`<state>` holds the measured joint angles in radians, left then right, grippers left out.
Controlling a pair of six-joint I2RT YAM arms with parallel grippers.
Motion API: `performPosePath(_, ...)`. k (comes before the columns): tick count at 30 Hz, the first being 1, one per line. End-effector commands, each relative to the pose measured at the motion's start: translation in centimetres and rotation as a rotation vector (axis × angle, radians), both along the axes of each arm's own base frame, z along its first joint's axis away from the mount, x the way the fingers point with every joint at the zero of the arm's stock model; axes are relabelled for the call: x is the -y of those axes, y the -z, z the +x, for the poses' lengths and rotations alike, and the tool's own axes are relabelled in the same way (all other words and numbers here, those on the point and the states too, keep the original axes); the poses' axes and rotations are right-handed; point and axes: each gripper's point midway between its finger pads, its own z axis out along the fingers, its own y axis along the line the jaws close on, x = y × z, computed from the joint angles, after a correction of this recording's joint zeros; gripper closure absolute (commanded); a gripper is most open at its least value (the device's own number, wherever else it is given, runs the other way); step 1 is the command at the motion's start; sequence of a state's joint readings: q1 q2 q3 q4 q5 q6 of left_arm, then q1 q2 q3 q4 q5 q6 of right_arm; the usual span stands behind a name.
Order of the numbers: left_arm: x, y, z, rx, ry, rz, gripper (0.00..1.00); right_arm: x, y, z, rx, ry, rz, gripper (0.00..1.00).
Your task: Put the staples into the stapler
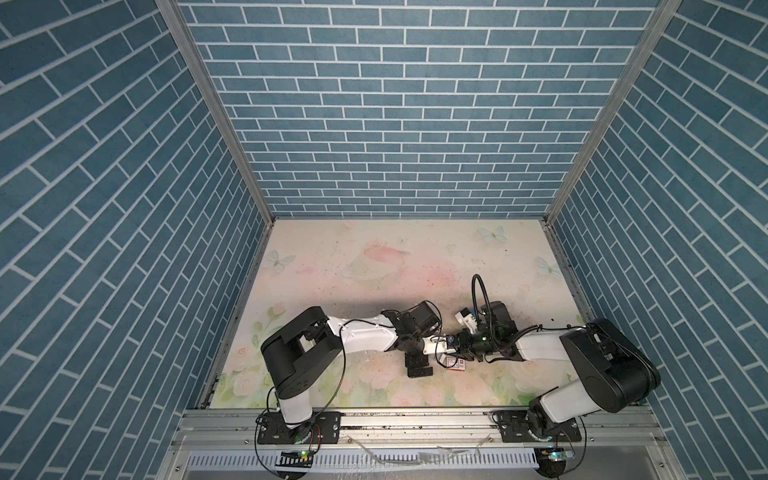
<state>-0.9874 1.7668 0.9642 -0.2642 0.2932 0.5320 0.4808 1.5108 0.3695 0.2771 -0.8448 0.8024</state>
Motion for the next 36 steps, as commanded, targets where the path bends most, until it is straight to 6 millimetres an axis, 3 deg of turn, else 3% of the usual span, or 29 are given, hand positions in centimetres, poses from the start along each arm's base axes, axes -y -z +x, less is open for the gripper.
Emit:
performPosePath(1,-2.2,0.7,0.3,-0.003,-0.038,0.058,0.00,0.1,-0.3,0.7,0.058,0.001,-0.032,0.78)
performPosePath(9,-2.4,0.1,0.4,-0.010,-0.036,0.055,0.00,0.3,-0.7,1.3,0.085,0.014,-0.061,0.77)
performPosePath(14,-2.1,-4.0,1.2,0.051,0.003,0.027,0.00,1.9,-1.1,2.2,0.147,0.095,-0.142,0.75)
performPosePath(18,-1.8,-8.0,3.1,0.119,0.033,0.016,0.01,4.0,-2.5,3.5,0.251,0.202,-0.212,0.73)
performPosePath(21,-1.2,-9.8,4.7,0.153,0.039,-0.013,0.00,5.5,-3.8,4.1,0.321,0.268,-0.252,0.69)
performPosePath(27,-0.7,-9.6,5.9,0.171,0.202,-0.010,0.01,8.9,-5.8,3.8,0.399,0.398,-0.280,0.67)
performPosePath(30,-0.9,-9.4,5.5,0.050,0.294,0.062,0.03,9.7,-6.6,3.1,0.406,0.430,-0.258,0.67)
performPosePath(36,0.4,-9.3,6.7,-0.051,0.362,0.099,0.07,10.5,-6.2,1.8,0.377,0.446,-0.257,0.70)
